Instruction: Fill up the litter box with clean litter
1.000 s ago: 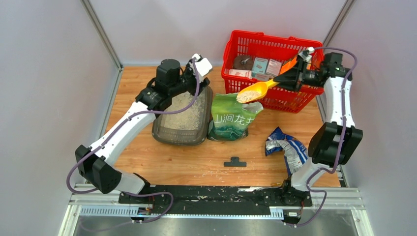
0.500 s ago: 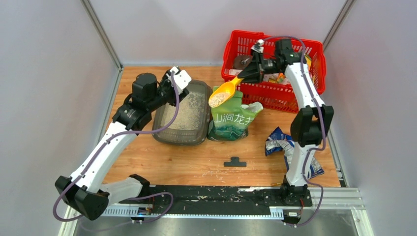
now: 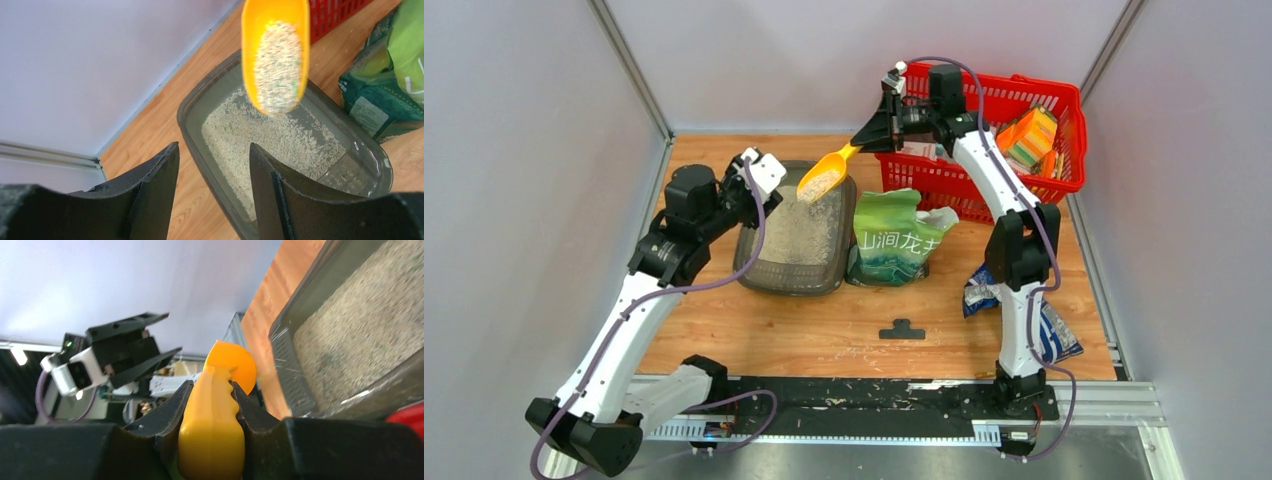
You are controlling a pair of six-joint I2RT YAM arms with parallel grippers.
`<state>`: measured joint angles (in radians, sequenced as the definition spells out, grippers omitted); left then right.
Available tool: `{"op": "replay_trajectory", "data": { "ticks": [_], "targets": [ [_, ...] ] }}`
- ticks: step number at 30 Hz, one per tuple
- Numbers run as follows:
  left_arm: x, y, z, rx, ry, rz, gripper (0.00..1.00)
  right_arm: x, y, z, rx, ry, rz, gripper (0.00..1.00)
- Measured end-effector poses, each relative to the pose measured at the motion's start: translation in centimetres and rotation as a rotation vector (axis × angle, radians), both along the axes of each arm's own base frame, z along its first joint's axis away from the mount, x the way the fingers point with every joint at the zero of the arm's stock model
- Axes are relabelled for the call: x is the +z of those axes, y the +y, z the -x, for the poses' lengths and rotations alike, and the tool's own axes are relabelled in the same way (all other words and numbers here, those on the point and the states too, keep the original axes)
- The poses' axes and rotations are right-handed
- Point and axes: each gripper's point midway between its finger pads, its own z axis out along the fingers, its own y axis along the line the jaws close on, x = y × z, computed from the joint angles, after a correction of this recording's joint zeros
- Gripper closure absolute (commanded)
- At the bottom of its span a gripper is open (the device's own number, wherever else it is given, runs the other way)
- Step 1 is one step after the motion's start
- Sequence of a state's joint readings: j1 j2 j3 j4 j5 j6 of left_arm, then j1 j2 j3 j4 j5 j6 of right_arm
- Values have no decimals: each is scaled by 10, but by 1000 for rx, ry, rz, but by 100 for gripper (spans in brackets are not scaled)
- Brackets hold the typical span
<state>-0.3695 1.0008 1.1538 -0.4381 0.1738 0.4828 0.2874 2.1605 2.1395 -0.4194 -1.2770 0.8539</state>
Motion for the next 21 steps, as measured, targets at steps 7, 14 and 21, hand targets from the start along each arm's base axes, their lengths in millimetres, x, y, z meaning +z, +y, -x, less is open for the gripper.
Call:
{"op": "replay_trajectory", "data": {
  "ticks": [7, 14, 21],
  "targets": [
    [-5, 3, 11, -7, 1, 6, 38, -17, 30, -26, -127, -163, 66, 100],
    [-12, 1, 16, -27, -2, 18, 38, -55, 39, -46, -238, -402, 273, 100],
    [-9, -4, 25, -66, -36, 52, 38, -73, 58, -12, -232, -722, 442, 100]
  ]
}}
